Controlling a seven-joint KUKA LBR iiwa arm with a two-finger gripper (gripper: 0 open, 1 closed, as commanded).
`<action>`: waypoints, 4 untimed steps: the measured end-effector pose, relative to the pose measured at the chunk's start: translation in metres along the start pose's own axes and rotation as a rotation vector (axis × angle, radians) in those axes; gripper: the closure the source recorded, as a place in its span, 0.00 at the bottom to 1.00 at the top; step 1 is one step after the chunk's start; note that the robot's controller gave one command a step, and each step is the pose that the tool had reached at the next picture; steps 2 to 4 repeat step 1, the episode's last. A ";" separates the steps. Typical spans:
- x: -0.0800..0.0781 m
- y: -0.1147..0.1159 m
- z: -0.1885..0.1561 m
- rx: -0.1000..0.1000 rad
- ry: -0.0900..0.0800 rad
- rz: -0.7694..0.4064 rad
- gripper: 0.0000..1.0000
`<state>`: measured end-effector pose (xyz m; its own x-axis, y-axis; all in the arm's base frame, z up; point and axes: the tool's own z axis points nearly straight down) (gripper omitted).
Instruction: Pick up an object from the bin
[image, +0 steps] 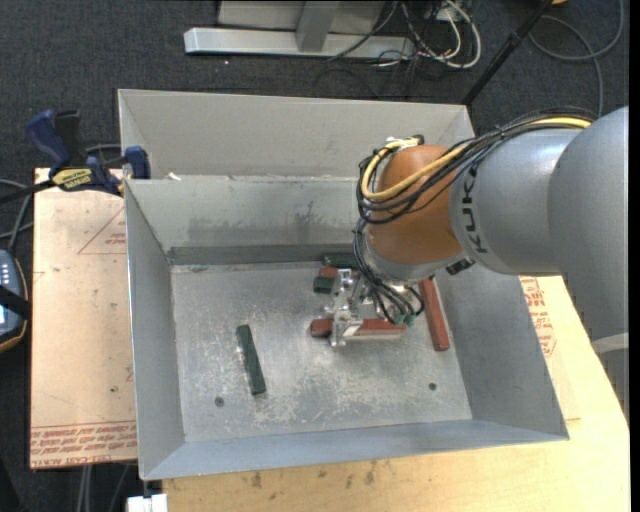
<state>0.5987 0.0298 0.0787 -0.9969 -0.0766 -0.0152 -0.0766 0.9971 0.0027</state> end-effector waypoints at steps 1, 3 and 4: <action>-0.020 0.013 -0.199 0.001 0.006 -0.092 1.00; -0.020 0.013 -0.199 0.001 0.006 -0.092 1.00; -0.020 0.013 -0.199 0.001 0.006 -0.092 1.00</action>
Offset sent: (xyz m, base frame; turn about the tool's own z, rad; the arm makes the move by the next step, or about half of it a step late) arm 0.0000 0.0000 0.0000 0.0000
